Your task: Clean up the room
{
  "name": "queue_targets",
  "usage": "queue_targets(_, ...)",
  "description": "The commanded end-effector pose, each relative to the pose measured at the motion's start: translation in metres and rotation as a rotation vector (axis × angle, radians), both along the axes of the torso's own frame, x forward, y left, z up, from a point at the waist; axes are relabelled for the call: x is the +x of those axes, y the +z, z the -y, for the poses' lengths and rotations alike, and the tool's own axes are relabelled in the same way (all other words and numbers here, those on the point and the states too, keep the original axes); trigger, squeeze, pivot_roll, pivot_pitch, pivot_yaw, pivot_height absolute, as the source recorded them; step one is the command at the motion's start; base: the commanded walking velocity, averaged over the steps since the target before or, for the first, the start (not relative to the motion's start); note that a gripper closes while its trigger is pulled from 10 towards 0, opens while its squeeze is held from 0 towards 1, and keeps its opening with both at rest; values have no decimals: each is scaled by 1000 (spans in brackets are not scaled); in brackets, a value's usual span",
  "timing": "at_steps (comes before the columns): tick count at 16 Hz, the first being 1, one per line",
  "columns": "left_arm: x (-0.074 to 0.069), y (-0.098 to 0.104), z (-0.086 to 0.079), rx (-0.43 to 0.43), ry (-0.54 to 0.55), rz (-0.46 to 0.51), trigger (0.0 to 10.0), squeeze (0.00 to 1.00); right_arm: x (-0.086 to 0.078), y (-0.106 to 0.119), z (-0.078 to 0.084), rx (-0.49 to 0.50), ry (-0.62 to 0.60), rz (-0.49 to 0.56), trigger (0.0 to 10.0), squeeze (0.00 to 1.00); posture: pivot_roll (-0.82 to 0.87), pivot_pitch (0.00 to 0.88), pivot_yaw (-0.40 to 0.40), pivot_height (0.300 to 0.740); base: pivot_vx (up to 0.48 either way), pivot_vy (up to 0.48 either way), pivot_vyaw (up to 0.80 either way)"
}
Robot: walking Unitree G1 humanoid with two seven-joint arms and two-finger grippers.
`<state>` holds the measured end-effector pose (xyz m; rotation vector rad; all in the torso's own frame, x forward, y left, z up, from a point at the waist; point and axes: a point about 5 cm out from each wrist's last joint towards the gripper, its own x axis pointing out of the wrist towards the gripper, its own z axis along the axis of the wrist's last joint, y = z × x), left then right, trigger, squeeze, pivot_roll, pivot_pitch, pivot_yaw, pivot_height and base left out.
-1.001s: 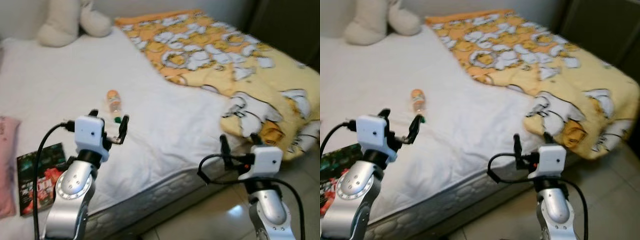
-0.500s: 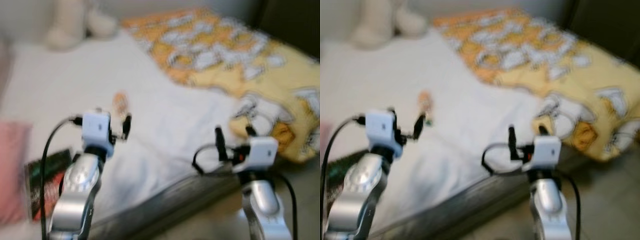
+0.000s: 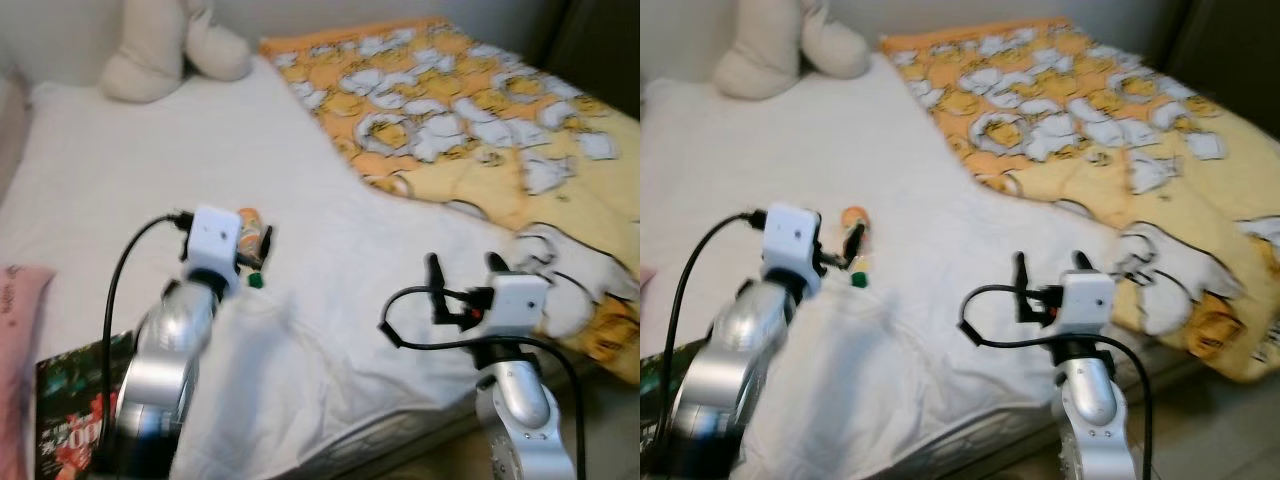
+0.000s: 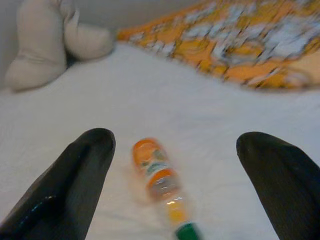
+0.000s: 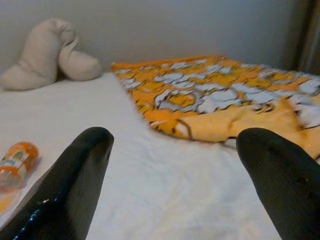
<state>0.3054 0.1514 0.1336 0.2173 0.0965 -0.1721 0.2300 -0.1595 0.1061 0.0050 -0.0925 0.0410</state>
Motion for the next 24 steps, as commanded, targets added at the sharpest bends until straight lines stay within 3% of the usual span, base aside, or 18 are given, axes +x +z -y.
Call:
queue_targets(1, 8, 0, 6, 14, -20, -7, 10000, 0, -6, -3, 6, -11, -17, -27, 10000, 0, -136, 0, 52, 740, 0, 0, 0)
queue_targets(2, 19, -4, 4, 4, -18, -40, 10000, 0, -12, -5, 4, -13, -11, -36, 10000, 0, -148, 0, 60, 740, 0, 0, 0)
queue_targets(8, 54, -22, 4, -27, 13, -154, 10000, 0, -35, -7, 3, -11, -38, -78, 10000, 0, -211, 0, 97, 740, 0, 0, 0)
queue_targets(9, 59, -19, 4, -26, 9, -146, 10000, 0, -38, -6, 2, -14, -36, -81, 10000, 0, -216, 0, 100, 740, 0, 0, 0)
queue_targets(11, 60, 2, -3, -79, 23, -12, 10000, 0, -39, -1, 5, -31, -44, -62, 10000, 0, -232, 0, 110, 740, 0, 0, 0)
queue_targets(13, 37, 21, -5, -100, 7, 177, 10000, 0, -37, 0, 7, -34, -58, -56, 10000, 0, -228, 0, 110, 740, 0, 0, 0)
queue_targets(14, 8, 29, -1, -93, -36, 274, 10000, 0, -33, 1, 9, -34, -70, -39, 10000, 0, -207, 0, 105, 740, 0, 0, 0)
queue_targets(15, -18, 27, -2, -118, -47, 292, 10000, 0, -30, 3, 9, -27, -78, -29, 10000, 0, -194, 0, 103, 740, 0, 0, 0)
queue_targets(17, -54, 4, -20, -149, -14, 170, 10000, 0, -24, 5, 9, -17, -80, -15, 10000, 0, -158, 0, 84, 740, 0, 0, 0)
queue_targets(19, -71, -5, -19, -188, -23, 123, 10000, 0, -21, 6, 11, -10, -85, -10, 10000, 0, -135, 0, 68, 740, 0, 0, 0)
queue_targets(21, -66, 5, -2, -190, -45, 147, 10000, 0, -16, 5, 10, 0, -84, -5, 10000, 0, -127, 0, 62, 740, 0, 0, 0)
queue_targets(24, -57, 12, 3, -211, -54, 150, 10000, 0, -6, 8, 7, 0, -70, 14, 10000, 0, -127, 0, 57, 740, 375, -290, 0)
